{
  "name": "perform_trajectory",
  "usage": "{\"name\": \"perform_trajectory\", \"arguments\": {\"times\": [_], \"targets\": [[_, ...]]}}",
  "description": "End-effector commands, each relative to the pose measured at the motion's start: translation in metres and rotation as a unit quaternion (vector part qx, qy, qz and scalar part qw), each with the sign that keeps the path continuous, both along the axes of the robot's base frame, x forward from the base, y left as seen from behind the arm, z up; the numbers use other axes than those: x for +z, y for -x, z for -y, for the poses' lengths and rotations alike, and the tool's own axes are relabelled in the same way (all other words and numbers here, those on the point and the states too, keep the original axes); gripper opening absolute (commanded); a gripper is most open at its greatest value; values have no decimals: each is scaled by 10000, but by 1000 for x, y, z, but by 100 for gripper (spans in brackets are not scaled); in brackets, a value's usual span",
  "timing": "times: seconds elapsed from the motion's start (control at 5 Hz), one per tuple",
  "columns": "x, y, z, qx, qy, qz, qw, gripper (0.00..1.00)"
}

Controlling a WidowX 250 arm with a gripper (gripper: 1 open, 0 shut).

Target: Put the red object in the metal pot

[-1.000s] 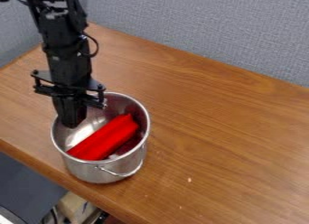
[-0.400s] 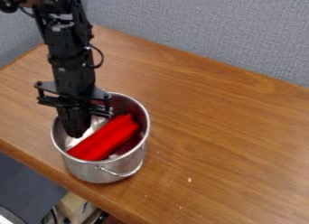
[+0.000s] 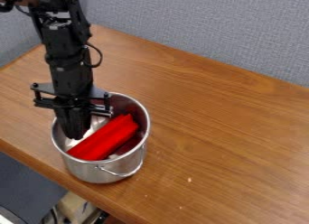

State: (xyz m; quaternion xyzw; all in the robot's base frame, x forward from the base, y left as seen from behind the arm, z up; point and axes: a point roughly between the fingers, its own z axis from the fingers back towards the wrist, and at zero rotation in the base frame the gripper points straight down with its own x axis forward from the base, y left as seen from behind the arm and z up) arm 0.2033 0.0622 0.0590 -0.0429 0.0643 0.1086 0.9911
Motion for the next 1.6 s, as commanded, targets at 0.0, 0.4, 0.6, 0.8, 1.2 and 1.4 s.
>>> {"name": "perform_trajectory", "arguments": {"times": [0.0,0.4,0.6,0.8,1.2,1.4], "targets": [[7,-6,-13,217,-52,217,9995,100],[-3,-7,-17,344,-131,249,9990,100],[-13,-5,-19,435,-130,211,9987,100],[-13,-3,-16,170,-125,173,9996,100],[-12,2,-11,-355,-123,103,9992,100],[-15,1,-14,-424,-112,73,9990,100]]}}
